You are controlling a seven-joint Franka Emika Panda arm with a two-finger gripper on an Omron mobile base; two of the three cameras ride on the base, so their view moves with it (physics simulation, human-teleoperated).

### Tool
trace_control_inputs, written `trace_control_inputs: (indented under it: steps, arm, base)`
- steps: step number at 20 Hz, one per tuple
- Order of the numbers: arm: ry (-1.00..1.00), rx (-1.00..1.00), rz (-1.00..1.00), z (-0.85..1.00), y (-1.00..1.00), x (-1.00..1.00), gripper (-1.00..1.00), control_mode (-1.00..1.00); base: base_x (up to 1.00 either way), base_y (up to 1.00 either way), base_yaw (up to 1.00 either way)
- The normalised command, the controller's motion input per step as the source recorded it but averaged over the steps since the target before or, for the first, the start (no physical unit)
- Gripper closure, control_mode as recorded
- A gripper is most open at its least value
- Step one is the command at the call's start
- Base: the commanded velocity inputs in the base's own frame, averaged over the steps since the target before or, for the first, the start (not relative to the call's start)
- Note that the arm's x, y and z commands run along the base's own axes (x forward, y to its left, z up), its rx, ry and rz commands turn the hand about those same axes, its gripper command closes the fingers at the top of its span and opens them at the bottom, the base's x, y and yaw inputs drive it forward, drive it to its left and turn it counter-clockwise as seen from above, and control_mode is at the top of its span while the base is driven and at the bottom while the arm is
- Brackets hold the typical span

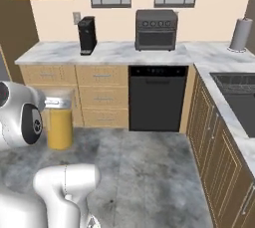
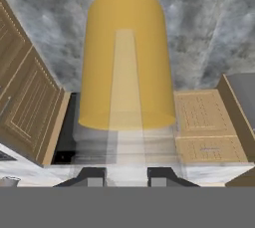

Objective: There is a tray on the dining counter. Grab the cup, mug, and pitcher and place them on the tray. The pitcher may be placed next to the tray if it cannot fit the tray.

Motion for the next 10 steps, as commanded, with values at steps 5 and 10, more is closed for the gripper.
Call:
trace_control_inputs:
  steps: [5,10]
  arm:
    - [0.0,0.0,0.0,0.0,0.0,0.0,1.0,1.0]
    - [0.0,0.0,0.0,0.0,0.0,0.0,1.0,1.0]
  base:
    - [0.66,0.43,0.19]
    - [0.6,0.49,0.17]
